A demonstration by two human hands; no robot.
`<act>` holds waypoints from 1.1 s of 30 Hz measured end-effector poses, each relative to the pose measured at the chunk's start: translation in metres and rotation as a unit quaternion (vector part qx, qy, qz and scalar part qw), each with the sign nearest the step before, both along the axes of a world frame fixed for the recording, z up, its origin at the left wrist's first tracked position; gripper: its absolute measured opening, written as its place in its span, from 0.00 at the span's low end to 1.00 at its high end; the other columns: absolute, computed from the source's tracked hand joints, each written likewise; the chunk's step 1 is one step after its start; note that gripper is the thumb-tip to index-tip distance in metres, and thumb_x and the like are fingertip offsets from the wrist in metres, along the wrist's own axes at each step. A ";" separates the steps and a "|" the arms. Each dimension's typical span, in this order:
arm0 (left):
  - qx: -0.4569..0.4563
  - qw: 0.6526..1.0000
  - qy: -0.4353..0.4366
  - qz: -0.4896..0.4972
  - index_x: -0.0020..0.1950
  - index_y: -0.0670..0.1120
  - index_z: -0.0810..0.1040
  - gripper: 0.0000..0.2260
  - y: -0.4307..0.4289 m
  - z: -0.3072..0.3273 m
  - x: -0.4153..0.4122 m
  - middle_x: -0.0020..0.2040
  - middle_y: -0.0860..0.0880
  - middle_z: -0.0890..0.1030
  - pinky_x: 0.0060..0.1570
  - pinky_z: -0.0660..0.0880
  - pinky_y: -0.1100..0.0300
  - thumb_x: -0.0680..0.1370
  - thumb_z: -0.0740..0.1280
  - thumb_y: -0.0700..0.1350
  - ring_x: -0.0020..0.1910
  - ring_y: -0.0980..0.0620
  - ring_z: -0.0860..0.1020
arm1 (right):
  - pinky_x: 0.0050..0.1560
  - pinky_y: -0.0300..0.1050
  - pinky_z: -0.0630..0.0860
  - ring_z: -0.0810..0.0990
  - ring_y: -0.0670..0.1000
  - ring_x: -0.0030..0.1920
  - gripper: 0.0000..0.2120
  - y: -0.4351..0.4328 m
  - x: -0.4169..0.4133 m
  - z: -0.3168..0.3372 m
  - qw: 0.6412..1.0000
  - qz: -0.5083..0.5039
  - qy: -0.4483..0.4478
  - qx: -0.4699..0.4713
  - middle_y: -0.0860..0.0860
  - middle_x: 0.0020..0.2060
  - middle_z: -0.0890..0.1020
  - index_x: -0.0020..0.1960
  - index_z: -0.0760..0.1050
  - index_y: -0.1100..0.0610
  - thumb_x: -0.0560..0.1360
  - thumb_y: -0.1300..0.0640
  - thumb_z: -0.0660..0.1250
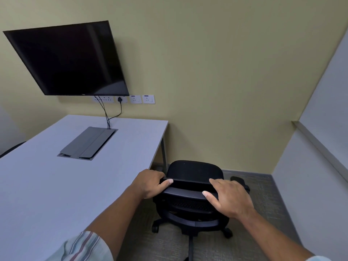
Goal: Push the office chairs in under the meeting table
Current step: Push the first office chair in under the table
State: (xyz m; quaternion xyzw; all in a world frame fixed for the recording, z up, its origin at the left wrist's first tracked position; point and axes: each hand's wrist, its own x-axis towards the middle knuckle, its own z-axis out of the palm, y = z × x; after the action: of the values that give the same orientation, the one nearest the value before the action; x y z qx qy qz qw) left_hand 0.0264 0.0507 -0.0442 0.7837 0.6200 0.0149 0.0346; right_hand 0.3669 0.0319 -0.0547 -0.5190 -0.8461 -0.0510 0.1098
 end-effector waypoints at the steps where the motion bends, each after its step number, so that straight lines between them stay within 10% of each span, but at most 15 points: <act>1: 0.006 1.000 -0.002 0.002 0.48 0.51 0.81 0.37 0.000 -0.001 0.005 0.41 0.52 0.83 0.50 0.81 0.47 0.80 0.44 0.78 0.41 0.52 0.80 | 0.57 0.56 0.81 0.86 0.53 0.57 0.45 0.006 0.005 0.001 1.000 0.003 -0.002 -0.004 0.49 0.59 0.87 0.73 0.78 0.56 0.82 0.26 0.39; 14: 0.056 0.994 0.009 0.089 0.63 0.48 0.84 0.52 0.002 0.000 0.093 0.54 0.50 0.88 0.58 0.77 0.48 0.75 0.34 0.82 0.53 0.47 0.84 | 0.59 0.55 0.76 0.83 0.52 0.57 0.52 0.114 0.074 0.013 0.997 0.074 -0.033 -0.018 0.46 0.56 0.86 0.64 0.80 0.50 0.73 0.21 0.28; 33: 0.067 0.964 -0.009 0.256 0.49 0.52 0.81 0.41 0.024 -0.003 0.117 0.41 0.54 0.82 0.52 0.73 0.53 0.80 0.40 0.79 0.41 0.52 0.79 | 0.56 0.54 0.77 0.84 0.52 0.50 0.45 0.221 0.056 0.008 0.979 0.203 -0.013 0.009 0.45 0.49 0.86 0.60 0.82 0.49 0.78 0.23 0.36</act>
State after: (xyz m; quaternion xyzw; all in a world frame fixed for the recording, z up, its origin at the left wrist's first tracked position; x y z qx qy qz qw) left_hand 0.1435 0.0744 -0.0476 0.5992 0.7972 0.0715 -0.0177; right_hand 0.4227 0.2528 -0.0468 -0.3348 -0.9347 -0.0422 0.1113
